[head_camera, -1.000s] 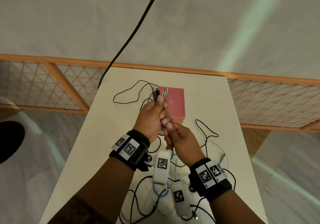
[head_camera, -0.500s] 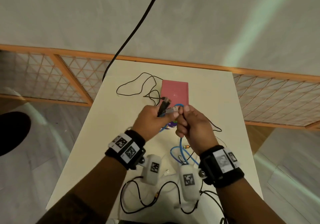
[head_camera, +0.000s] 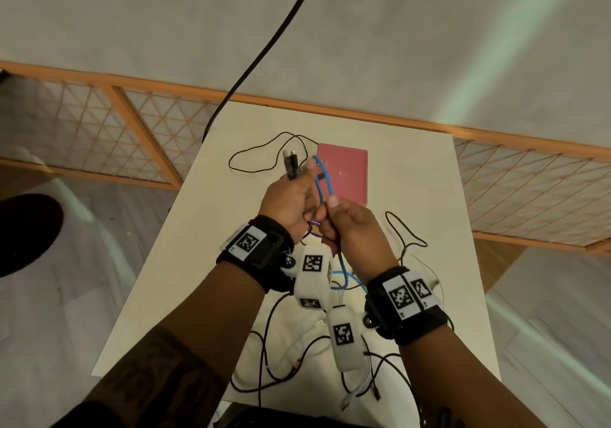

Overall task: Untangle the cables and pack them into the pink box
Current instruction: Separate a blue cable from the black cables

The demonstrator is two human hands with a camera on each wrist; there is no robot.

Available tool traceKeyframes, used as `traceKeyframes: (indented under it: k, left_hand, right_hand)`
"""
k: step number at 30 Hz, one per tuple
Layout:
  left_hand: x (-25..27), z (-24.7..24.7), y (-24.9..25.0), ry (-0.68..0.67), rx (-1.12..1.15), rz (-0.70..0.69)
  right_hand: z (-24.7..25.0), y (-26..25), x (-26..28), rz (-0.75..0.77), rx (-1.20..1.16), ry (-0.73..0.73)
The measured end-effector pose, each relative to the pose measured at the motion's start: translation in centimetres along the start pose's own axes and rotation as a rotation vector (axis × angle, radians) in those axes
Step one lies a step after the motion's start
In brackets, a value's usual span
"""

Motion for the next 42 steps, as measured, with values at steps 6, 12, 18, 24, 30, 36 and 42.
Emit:
traceKeyframes:
  k: [6,12,18,24,30,36,42]
  left_hand:
    - [1.3,-0.1,-1.3,-0.066,-0.152,0.047]
    - [0.9,-0.1,-1.2,-0.049,-0.123,0.038]
    - [-0.2,-0.8,-1.1,-0.114,-0.17,-0.01]
    - [-2.8,2.9,1.8,0.11,0.044,-0.043]
    - [-1.0,-0.5,0.3,-0.113,-0.26,-0.052]
    - [-2.2,2.0,0.4,-0.028,-0.176,0.018]
    - [-3.0,4.3,0.8,0.196,-0.079,-0.013]
  right_hand:
    - [2.0,-0.4,-0.5,0.055,-0.048,0.129]
    - [1.8,0.7,-0.3,-0.012,0.118,0.083]
    - [1.3,0.5,-0.8,0.022,0.241,0.039]
    - [2.0,1.7,-0.2,-0.087,0.203,-0.032]
    - [1.8,0.9,-1.4,-0.045,0.181,0.008]
    - [1.8,1.3,-1.2,-0.088,0.13,-0.002]
    - [1.1,1.4,-1.4,-0.095,0.131,-0.044]
Point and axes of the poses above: each hand's wrist, its own x-axis away from the middle knuckle, its own z-axis out of the back of the hand, y = z × x, the point moved 7 cm from there along -x, towards the middle knuckle, and after that the axes turned 8 degrees about -x, right-handed, at the moved point
